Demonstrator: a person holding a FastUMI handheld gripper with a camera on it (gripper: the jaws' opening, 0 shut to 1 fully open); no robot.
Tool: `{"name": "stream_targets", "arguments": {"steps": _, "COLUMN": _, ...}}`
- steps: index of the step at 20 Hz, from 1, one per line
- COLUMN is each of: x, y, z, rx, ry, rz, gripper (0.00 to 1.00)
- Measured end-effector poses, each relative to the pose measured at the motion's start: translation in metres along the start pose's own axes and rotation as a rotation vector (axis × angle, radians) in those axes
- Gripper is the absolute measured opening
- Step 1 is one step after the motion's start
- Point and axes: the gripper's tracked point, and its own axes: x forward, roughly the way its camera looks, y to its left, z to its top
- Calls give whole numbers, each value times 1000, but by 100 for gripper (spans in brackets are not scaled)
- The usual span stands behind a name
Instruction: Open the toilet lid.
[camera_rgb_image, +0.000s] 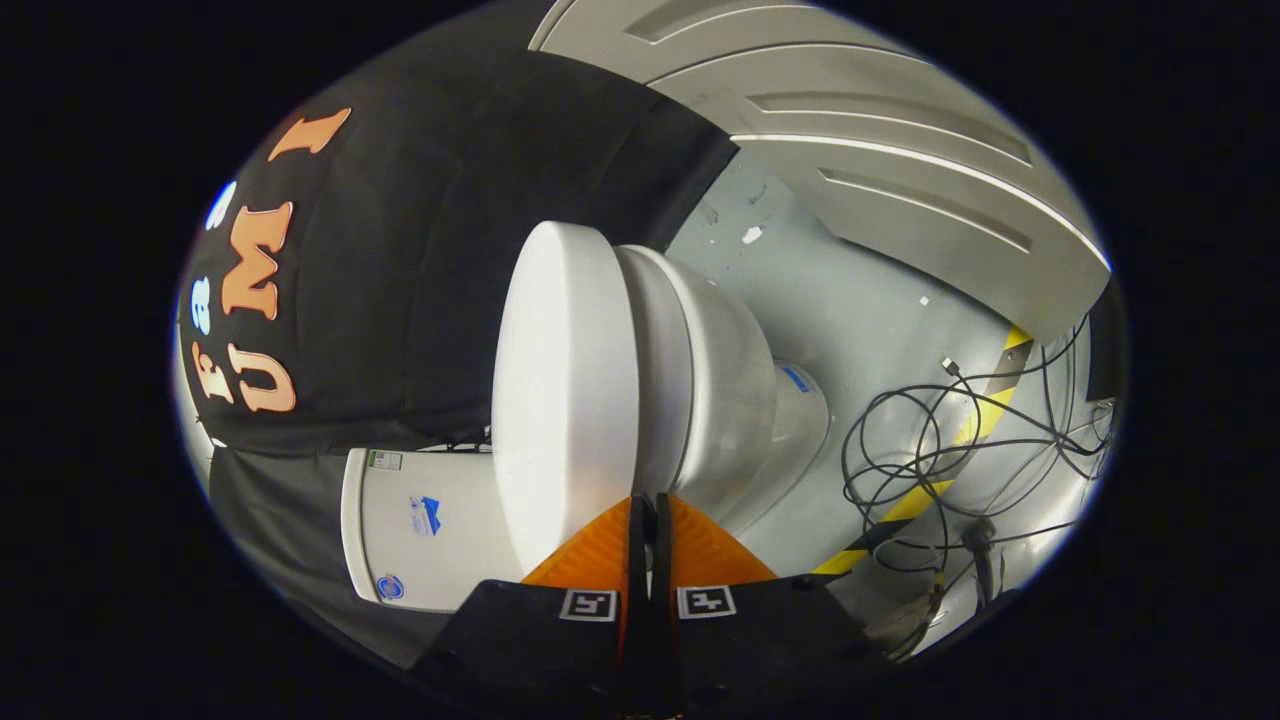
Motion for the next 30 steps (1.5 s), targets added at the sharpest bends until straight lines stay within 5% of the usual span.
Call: {"name": "stream_targets", "arguments": {"steps": 30, "x": -52, "y": 163, "z": -11, "rx": -343, "ry": -174, "rz": -131, "gripper": 8}}
